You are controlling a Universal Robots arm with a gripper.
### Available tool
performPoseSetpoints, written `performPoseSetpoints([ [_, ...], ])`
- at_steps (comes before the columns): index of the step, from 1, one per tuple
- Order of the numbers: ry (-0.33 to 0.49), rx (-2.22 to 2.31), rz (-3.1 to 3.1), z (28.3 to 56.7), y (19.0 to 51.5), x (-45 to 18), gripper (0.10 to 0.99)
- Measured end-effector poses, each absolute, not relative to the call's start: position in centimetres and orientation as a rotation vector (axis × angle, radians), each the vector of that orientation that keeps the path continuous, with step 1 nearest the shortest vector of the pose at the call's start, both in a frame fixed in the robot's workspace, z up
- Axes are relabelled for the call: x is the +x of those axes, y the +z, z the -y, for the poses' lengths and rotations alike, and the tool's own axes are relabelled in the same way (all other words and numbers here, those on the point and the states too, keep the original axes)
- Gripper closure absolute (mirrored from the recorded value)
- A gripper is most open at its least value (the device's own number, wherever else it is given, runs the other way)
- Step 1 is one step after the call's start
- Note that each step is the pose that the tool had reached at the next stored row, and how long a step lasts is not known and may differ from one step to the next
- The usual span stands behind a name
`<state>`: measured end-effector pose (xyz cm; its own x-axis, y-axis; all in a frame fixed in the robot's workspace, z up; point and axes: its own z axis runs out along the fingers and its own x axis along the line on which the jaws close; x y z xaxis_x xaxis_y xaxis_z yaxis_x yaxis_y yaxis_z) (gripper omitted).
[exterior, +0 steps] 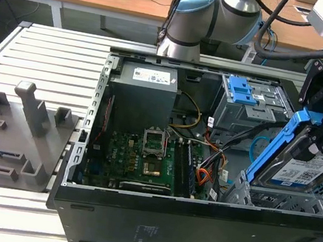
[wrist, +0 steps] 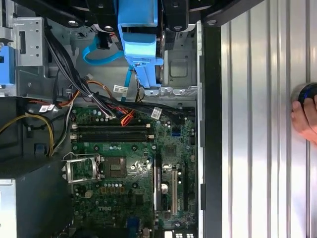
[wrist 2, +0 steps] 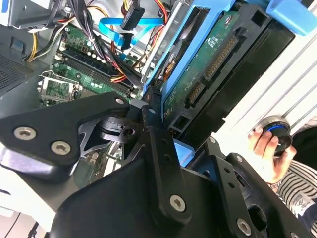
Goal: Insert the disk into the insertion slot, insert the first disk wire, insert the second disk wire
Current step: 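Insert the disk into the insertion slot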
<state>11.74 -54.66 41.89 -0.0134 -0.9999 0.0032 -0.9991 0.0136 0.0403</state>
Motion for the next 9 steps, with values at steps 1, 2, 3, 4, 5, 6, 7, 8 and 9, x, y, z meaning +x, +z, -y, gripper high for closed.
performPoseSetpoints([
  [1,-0.041,2.185,2.214,54.7,41.7,11.7,0.722],
  [2,-0.041,2.185,2.214,54.7,41.2,11.7,0.722],
  [3,-0.041,2.185,2.215,54.7,41.0,11.7,0.722],
  [4,-0.041,2.185,2.215,54.7,40.8,11.7,0.722],
  [5,-0.041,2.185,2.215,54.7,40.5,11.7,0.722],
  [6,-0.041,2.185,2.215,54.7,40.3,11.7,0.722],
  [7,-0.041,2.185,2.214,54.7,39.9,11.7,0.722],
  [8,-0.041,2.185,2.215,54.7,39.5,11.7,0.722],
  [9,-0.041,2.185,2.215,54.7,39.3,11.7,0.722],
])
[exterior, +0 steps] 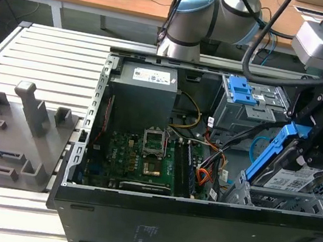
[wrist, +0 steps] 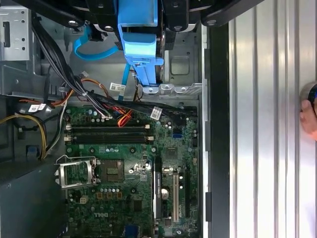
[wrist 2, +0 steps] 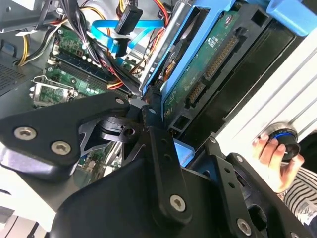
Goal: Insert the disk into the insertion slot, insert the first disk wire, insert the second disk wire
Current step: 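Insert the disk into the insertion slot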
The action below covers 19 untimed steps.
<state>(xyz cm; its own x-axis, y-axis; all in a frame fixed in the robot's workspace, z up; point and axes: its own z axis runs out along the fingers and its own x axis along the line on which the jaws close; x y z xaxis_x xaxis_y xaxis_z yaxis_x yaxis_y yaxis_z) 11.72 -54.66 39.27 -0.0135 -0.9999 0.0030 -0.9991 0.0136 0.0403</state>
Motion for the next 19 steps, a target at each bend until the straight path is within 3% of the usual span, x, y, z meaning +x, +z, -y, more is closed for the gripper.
performPoseSetpoints([
  [8,-0.041,2.185,2.215,54.66,38.67,11.72,0.71],
  [9,-0.041,2.185,2.215,54.66,38.66,11.72,0.647],
  [12,-0.041,2.185,2.214,54.66,38.66,11.72,0.647],
  [15,-0.041,2.185,2.215,54.66,38.64,11.72,0.725],
  [16,-0.041,2.185,2.215,54.66,38.64,11.72,0.851],
  [17,-0.041,2.185,2.215,54.66,38.64,11.72,0.91],
  [19,-0.041,2.185,2.215,54.66,38.63,11.72,0.91],
])
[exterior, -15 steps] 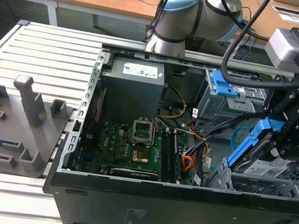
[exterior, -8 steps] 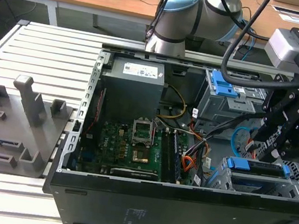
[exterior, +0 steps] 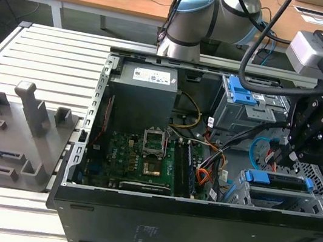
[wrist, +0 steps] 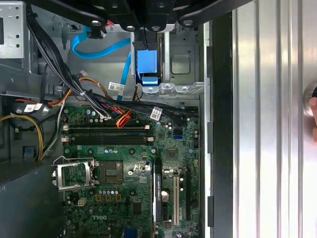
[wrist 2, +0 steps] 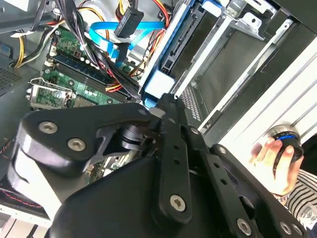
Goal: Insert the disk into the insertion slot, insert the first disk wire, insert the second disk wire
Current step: 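Insert the disk into the insertion slot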
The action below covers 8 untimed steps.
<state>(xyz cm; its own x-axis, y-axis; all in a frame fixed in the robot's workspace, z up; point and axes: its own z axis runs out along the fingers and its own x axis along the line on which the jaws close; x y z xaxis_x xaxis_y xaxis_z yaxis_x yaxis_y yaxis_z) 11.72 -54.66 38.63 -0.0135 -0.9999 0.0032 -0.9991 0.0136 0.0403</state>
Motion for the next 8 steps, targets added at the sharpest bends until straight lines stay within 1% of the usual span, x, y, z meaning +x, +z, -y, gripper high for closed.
performPoseSetpoints([
  [1,-0.041,2.185,2.215,54.66,38.63,11.72,0.969],
  [2,-0.041,2.185,2.214,54.66,38.63,11.72,0.98],
  [8,-0.041,2.185,2.215,54.66,38.6,11.73,0.98],
])
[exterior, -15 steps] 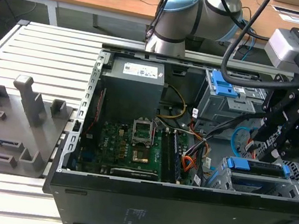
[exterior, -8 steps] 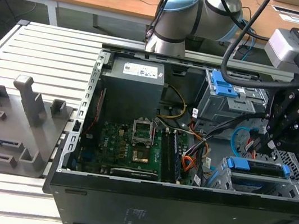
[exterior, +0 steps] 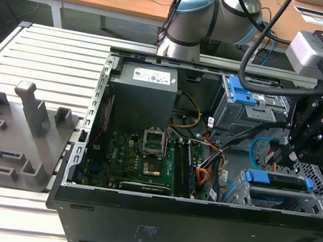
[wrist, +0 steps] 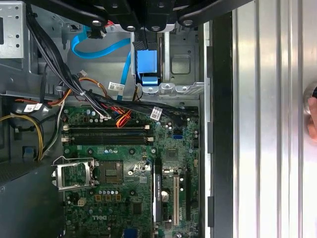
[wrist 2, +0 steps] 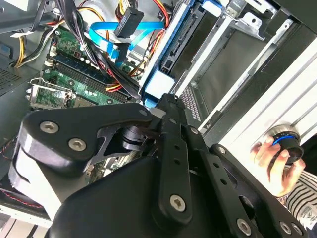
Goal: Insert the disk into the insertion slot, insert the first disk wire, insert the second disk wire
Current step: 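Insert the disk into the insertion slot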
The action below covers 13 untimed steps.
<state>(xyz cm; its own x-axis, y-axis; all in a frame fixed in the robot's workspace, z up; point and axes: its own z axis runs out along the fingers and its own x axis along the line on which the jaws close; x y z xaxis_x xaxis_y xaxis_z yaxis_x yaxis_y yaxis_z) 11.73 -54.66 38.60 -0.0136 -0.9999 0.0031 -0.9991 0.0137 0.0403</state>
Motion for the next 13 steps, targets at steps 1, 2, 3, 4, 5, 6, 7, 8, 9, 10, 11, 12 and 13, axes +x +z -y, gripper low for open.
performPoseSetpoints([
  [1,-0.042,2.185,2.215,54.7,38.6,11.8,0.98],
  [2,-0.042,2.185,2.215,54.7,38.6,11.9,0.98],
  [3,-0.041,2.184,2.215,54.7,38.4,11.9,0.98],
  [4,-0.042,2.184,2.215,54.7,38.2,11.9,0.98],
  [5,-0.042,2.184,2.215,54.7,38.1,11.9,0.98],
  [6,-0.042,2.184,2.214,54.7,37.7,11.9,0.98],
  [7,-0.042,2.185,2.214,54.7,37.5,11.9,0.98],
  [8,-0.042,2.185,2.214,54.7,37.3,12.0,0.98],
  [9,-0.042,2.185,2.214,54.7,37.0,12.1,0.98],
  [10,-0.042,2.184,2.214,54.7,36.8,12.3,0.98],
  [11,-0.042,2.184,2.214,54.7,36.7,12.5,0.98],
  [12,-0.042,2.184,2.214,54.7,36.5,12.8,0.98],
  [13,-0.043,2.184,2.214,54.7,36.3,13.1,0.98],
])
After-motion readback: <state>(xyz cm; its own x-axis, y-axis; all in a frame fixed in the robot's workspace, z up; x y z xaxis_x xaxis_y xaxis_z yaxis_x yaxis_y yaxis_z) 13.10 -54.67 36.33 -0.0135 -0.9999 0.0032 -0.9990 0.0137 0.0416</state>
